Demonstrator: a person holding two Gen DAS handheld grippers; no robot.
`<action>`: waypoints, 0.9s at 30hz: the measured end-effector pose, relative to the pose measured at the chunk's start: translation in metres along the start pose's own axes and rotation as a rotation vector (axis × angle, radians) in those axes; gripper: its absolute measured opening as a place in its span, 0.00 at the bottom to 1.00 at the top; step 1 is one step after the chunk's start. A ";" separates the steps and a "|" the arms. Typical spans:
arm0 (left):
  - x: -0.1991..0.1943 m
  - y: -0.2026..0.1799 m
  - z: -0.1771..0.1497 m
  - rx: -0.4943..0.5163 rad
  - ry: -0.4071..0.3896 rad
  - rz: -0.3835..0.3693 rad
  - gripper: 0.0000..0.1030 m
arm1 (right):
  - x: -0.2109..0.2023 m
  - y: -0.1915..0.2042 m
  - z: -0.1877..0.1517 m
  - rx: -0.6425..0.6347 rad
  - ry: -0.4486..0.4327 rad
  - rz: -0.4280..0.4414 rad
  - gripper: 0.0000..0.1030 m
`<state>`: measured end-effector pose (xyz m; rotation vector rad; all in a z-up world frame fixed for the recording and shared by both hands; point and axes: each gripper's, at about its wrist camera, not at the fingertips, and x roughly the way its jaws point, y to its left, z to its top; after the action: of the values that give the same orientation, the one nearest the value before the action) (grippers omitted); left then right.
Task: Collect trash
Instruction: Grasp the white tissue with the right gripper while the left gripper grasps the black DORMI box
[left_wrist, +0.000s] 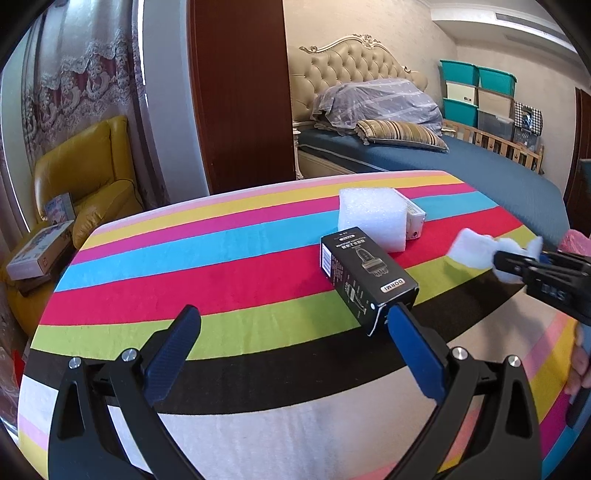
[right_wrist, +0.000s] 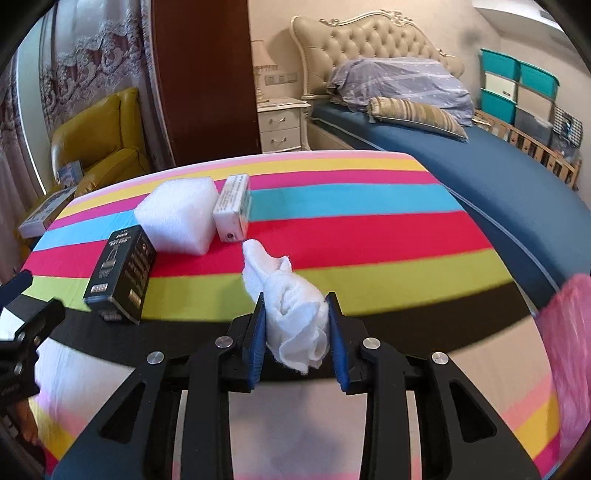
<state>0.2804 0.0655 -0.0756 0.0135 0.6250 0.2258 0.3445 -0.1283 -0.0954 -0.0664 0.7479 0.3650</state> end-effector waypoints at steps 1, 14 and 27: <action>-0.001 -0.001 0.000 0.005 0.000 0.003 0.95 | -0.002 -0.001 -0.001 0.007 -0.001 -0.002 0.29; 0.011 -0.030 0.014 -0.024 0.028 -0.139 0.95 | -0.025 -0.033 -0.015 0.143 -0.070 -0.057 0.29; 0.074 -0.056 0.029 -0.020 0.205 -0.082 0.64 | -0.031 -0.042 -0.017 0.179 -0.093 -0.045 0.30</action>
<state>0.3673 0.0280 -0.0992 -0.0548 0.8254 0.1549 0.3275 -0.1799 -0.0897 0.1021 0.6832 0.2553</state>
